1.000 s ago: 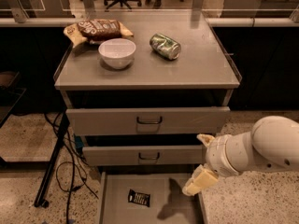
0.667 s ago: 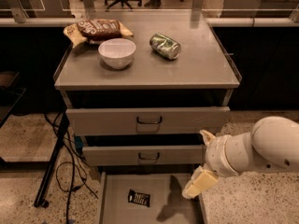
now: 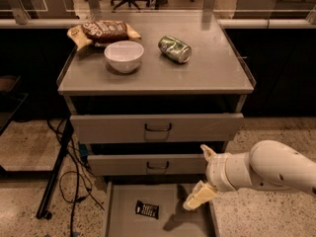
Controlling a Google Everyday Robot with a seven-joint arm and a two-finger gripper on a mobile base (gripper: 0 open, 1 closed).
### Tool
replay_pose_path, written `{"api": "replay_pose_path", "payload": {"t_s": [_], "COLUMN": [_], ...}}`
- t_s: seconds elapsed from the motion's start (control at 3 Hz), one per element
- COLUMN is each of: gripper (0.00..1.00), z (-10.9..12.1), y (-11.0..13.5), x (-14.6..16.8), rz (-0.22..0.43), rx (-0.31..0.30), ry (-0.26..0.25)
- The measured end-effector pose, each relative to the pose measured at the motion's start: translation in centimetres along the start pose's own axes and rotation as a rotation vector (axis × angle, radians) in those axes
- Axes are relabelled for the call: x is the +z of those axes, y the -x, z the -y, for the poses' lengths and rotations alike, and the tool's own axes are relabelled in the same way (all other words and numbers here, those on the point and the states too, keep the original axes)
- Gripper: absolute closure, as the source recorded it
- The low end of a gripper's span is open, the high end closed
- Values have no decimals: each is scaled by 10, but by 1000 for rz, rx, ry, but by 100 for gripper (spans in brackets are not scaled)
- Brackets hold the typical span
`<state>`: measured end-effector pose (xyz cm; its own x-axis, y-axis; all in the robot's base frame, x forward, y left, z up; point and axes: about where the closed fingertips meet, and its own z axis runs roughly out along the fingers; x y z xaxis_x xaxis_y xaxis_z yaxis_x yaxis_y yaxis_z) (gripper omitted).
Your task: Pick rxbar chocolate from bottom drawer and place on counter
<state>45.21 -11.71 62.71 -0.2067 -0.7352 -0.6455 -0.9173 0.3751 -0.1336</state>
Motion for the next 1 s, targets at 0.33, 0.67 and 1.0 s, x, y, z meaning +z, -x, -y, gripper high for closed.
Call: {"api": "replay_pose_path", "payload": {"t_s": [0.33, 0.67, 1.0], "gripper": [0, 0, 0], "z": [-5, -5, -30], "y": [-25, -25, -37], "x": [51, 51, 66], "rz": [62, 62, 24], "rx": [22, 22, 25], "ry": [56, 56, 61]}}
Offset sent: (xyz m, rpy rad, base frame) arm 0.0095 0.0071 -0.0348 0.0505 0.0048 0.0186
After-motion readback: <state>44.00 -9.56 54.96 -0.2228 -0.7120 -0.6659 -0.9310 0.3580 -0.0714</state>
